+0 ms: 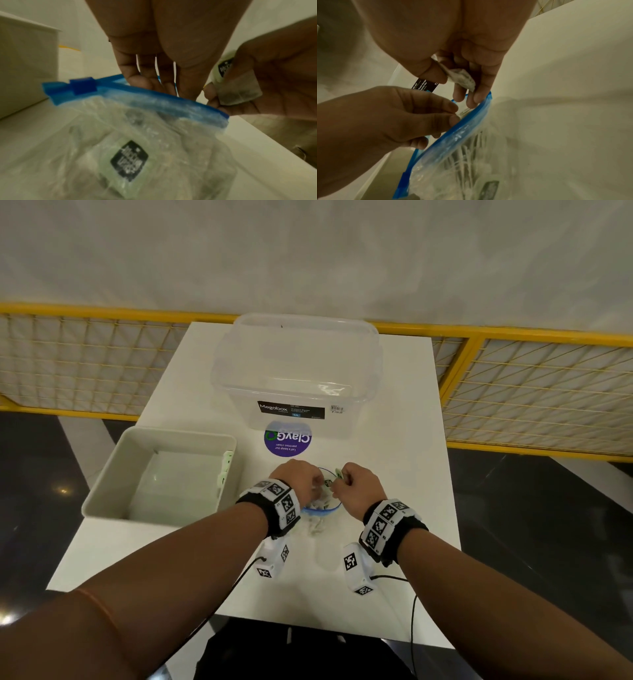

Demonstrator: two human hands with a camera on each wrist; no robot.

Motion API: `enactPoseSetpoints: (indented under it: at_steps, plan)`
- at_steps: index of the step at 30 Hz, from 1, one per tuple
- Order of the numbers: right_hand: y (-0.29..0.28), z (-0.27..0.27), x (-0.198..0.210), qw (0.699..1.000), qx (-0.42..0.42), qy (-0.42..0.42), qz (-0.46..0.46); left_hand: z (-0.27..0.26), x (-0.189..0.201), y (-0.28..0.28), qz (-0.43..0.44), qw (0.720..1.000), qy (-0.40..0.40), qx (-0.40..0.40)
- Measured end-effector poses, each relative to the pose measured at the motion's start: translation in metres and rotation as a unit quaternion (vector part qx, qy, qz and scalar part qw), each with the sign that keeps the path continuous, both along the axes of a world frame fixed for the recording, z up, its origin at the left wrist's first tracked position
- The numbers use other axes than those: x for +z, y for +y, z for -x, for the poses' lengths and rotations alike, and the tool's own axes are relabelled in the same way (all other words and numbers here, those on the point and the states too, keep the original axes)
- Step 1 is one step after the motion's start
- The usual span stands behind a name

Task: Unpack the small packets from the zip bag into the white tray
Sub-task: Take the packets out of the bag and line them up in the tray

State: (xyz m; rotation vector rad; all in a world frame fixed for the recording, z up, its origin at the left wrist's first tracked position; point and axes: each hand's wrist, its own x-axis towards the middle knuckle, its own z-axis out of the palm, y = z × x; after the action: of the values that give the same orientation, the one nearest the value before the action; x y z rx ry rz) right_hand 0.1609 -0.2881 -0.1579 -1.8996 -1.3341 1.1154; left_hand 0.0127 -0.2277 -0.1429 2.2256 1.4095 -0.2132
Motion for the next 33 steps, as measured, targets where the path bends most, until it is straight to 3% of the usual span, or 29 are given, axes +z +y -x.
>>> enactPoseSetpoints:
  at_steps: [7, 10, 14, 18, 23, 26, 30, 33]
  plan:
    - [-0.002, -0.009, -0.003, 1.000, -0.007, 0.000, 0.006, -0.024, -0.010, -0.001, -0.044, 0.994, 0.090, -0.038]
    - [-0.002, -0.010, -0.001, 1.000, -0.018, 0.014, 0.005, -0.022, -0.013, 0.000, -0.055, 0.993, 0.092, -0.058]
    - [-0.001, -0.009, -0.001, 0.999, -0.032, 0.034, 0.022, -0.012, -0.006, 0.004, -0.073, 0.995, 0.033, -0.056]
    - [0.008, -0.006, 0.011, 1.000, 0.002, 0.023, 0.014, 0.003, 0.016, 0.008, -0.108, 0.989, -0.078, -0.067]
    - [0.018, 0.004, 0.032, 0.989, -0.015, 0.144, 0.032, 0.023, 0.049, 0.006, -0.163, 0.969, -0.186, -0.025]
    - [0.022, 0.014, 0.043, 0.981, -0.017, 0.188, 0.037, 0.036, 0.061, 0.006, -0.123, 0.968, -0.221, 0.000]
    - [0.026, 0.030, 0.053, 0.994, 0.026, 0.094, -0.051, 0.057, 0.065, 0.009, -0.044, 0.960, -0.274, 0.049]
    - [0.029, 0.044, 0.058, 0.994, 0.045, 0.041, -0.090, 0.073, 0.071, 0.014, 0.041, 0.939, -0.319, 0.125]
